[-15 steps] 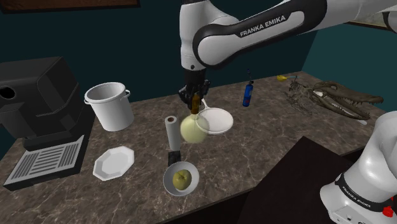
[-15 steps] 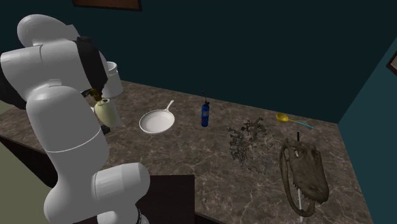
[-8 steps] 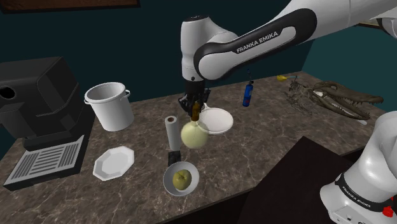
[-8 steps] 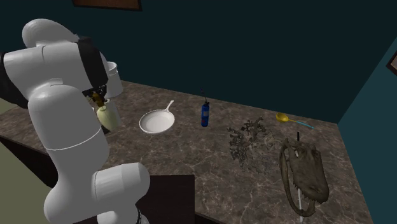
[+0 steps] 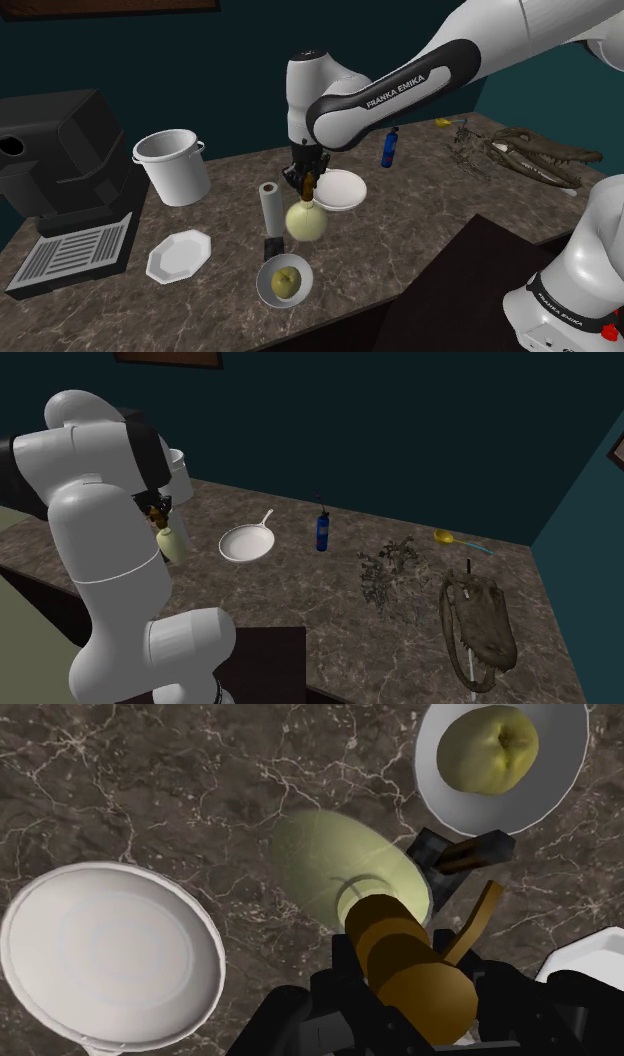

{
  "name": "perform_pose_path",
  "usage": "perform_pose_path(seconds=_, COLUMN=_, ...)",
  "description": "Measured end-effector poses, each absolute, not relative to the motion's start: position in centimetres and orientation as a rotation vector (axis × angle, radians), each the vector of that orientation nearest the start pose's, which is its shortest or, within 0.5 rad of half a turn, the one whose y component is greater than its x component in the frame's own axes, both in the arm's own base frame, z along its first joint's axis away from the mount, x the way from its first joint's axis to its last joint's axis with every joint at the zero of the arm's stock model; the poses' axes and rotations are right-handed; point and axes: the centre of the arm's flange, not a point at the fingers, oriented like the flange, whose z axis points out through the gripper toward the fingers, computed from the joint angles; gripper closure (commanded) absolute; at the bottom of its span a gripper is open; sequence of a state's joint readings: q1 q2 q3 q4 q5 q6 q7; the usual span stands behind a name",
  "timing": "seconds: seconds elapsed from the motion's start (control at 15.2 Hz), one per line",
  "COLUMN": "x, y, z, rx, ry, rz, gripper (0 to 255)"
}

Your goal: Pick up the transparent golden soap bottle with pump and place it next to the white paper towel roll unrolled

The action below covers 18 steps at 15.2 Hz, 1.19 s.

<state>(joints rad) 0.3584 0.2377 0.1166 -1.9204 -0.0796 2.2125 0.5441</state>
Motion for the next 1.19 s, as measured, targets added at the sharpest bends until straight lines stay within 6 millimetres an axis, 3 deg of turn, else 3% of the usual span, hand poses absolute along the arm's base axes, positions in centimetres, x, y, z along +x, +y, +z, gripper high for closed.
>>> perform_pose_path(seconds=0.4, x=54.9, y=27.5, z=34.6, rx=-3.145, ry=0.043, rz=-0.107, gripper=255)
perform_pose_path(seconds=0.86, x=54.9, y=27.5, z=34.0, rx=-3.145, ry=0.043, rz=-0.107, gripper=255)
perform_pose_path(seconds=0.92, x=54.9, y=27.5, z=34.0, rx=-3.145, ry=0.043, rz=-0.107, gripper=0)
perform_pose_path(seconds=1.19, x=54.9, y=27.6, z=34.1, rx=-3.144, ry=0.043, rz=-0.108, gripper=0)
